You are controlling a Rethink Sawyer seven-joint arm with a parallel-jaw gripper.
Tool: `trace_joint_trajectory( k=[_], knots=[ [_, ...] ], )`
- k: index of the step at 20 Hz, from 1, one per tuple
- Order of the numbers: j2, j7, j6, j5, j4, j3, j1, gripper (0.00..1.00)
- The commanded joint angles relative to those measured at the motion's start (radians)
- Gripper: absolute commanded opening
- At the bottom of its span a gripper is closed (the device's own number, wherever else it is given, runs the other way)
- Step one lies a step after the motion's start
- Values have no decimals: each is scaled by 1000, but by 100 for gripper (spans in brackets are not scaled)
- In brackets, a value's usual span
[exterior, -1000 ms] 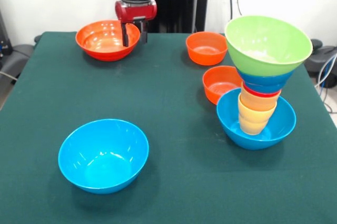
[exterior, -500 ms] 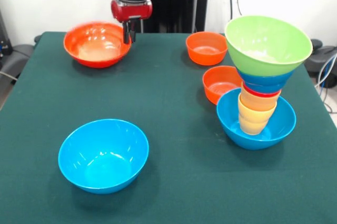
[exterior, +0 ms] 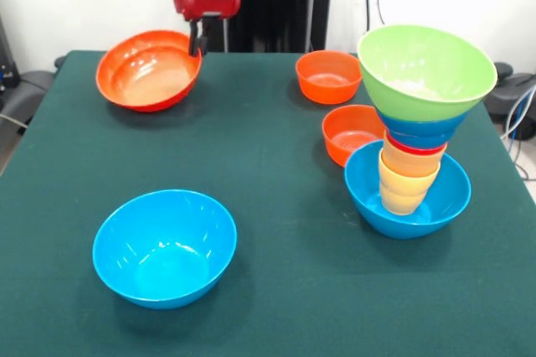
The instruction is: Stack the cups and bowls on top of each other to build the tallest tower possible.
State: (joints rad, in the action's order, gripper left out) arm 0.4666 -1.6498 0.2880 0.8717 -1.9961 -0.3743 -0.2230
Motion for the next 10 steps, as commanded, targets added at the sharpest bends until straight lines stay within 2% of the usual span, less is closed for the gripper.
trace_joint_trajectory(
  k=[1,2,4,10],
  knots=[
    [171,-75,-118,-85,64,-42,188,0],
    [247,-77,-187,-79,42,18,162,0],
    [329,-45,-298,-87,26,89,139,0],
    [453,14,-455,-151,30,207,104,0]
  ],
)
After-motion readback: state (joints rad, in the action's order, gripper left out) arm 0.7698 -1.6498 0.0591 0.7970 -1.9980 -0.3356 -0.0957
